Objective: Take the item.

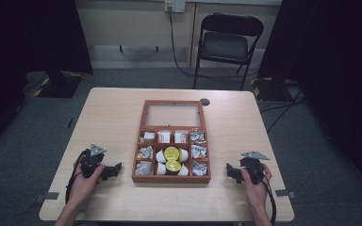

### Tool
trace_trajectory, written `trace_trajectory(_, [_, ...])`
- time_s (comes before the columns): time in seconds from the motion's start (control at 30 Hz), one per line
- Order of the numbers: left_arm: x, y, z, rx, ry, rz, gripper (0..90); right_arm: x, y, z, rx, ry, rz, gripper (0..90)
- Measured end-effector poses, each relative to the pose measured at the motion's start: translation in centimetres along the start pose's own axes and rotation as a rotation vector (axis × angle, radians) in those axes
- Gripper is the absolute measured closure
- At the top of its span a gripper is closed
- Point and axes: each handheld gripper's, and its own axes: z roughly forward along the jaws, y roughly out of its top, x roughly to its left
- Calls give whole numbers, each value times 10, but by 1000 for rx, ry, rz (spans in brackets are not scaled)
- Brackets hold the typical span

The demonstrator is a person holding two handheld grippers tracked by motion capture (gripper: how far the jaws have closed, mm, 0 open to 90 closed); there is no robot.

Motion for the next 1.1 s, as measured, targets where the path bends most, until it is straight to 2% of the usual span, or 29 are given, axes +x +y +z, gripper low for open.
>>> trace_trajectory(0.3, [0, 0, 0, 2, -1, 4, 0, -2, 3, -6, -22, 22, -5, 166])
trace_trajectory(0.6, [0, 0, 0, 3, 0, 7, 0, -2, 8, -11, -31, 19, -21, 167])
trace_trajectory(0.63, [0, 0, -1, 3, -1, 6, 0, -2, 8, -12, -32, 23, -18, 167])
trace_trajectory(0.67, [0, 0, -1, 3, -1, 6, 0, -4, 10, -14, -46, 58, 0, 178])
trace_trajectory(0.87, [0, 0, 0, 3, -1, 6, 0, -3, 16, -21, -73, 38, -8, 198])
trace_trajectory(1.0, [0, 0, -1, 3, 1, 5, 0, -2, 19, -23, -80, 62, -15, 208])
trace_trajectory(1.1, [0, 0, -1, 3, 1, 5, 0, 0, 22, -24, -77, 104, -16, 242])
